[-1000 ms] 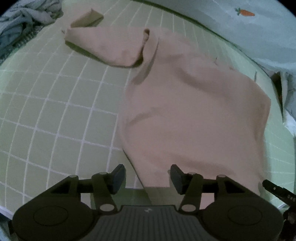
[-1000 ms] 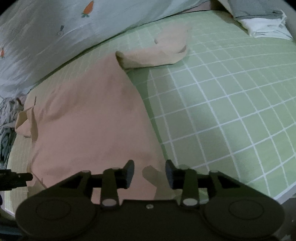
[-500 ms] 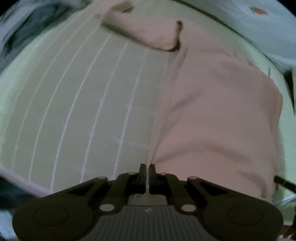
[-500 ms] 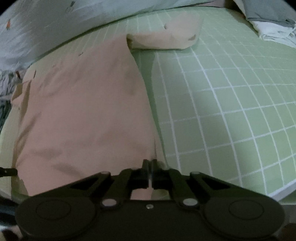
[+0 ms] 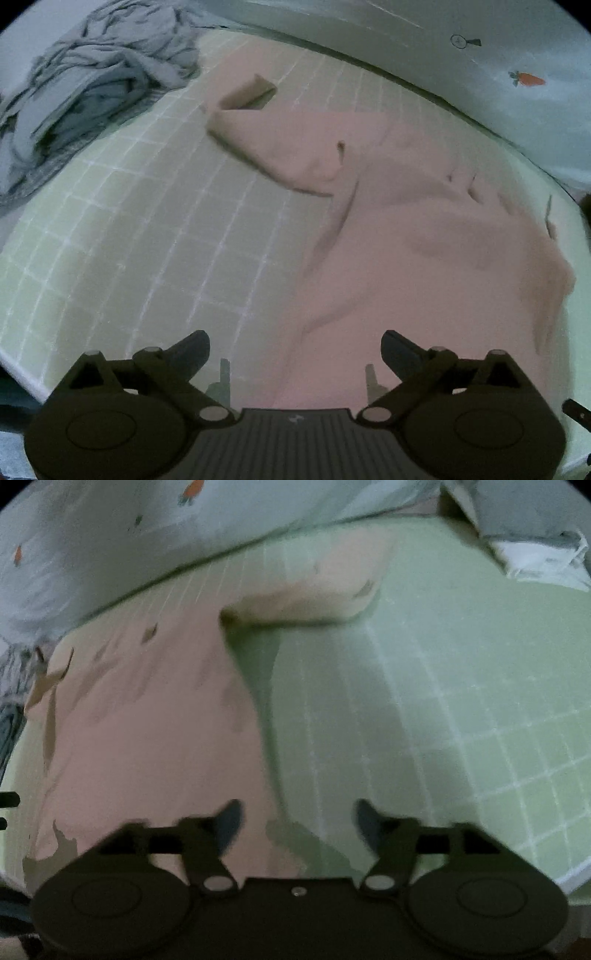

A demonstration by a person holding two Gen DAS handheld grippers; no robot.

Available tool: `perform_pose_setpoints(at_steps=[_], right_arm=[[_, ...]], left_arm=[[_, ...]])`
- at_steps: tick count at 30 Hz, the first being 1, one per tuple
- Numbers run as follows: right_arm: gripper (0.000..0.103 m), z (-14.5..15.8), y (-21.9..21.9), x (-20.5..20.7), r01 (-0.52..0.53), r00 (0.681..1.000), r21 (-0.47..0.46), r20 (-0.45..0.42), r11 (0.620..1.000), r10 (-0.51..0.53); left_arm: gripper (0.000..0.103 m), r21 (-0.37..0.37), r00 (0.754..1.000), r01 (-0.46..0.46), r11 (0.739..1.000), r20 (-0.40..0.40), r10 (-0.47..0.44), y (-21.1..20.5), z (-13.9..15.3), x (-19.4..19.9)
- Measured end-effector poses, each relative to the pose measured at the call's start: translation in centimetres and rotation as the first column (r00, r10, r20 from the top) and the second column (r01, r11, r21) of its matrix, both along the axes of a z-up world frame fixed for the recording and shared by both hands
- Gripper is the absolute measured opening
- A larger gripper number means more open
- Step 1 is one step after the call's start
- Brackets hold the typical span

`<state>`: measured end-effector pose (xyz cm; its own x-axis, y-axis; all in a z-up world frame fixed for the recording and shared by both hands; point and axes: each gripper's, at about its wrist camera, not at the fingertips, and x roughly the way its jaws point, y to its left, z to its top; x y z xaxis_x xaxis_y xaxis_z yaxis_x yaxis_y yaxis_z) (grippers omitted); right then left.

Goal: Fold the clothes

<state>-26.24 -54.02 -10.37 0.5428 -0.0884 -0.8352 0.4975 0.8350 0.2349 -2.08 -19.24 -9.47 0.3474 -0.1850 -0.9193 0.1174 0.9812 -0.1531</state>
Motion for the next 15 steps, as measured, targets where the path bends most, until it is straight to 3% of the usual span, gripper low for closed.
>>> perform_pose_setpoints(at_steps=[2, 10, 15], right_arm=[[0.103, 0.1, -1.4, 0.1, 0.031, 0.999, 0.009, 0.039, 0.999, -0.031], [0.103, -0.8, -6.8, 2.0, 0.201, 0.975, 0.003, 0.092, 0.98, -0.2], [0.103, -1.3, -10.9, 5.0, 0.26, 0.965, -0.089, 0.063, 0.962, -0.255]], left_arm=[[0.1, 0.026, 1.0, 0.027, 0.999, -0.014, -0.027, -1.8, -0.7, 1.0], [0.1, 0.123, 0.99, 0.131, 0.984, -0.067, -0.124, -7.5, -4.0, 4.2], [0.103, 0.16, 0.991, 0.125, 0.979, -0.057, -0.117, -8.6, -4.7, 6.2]])
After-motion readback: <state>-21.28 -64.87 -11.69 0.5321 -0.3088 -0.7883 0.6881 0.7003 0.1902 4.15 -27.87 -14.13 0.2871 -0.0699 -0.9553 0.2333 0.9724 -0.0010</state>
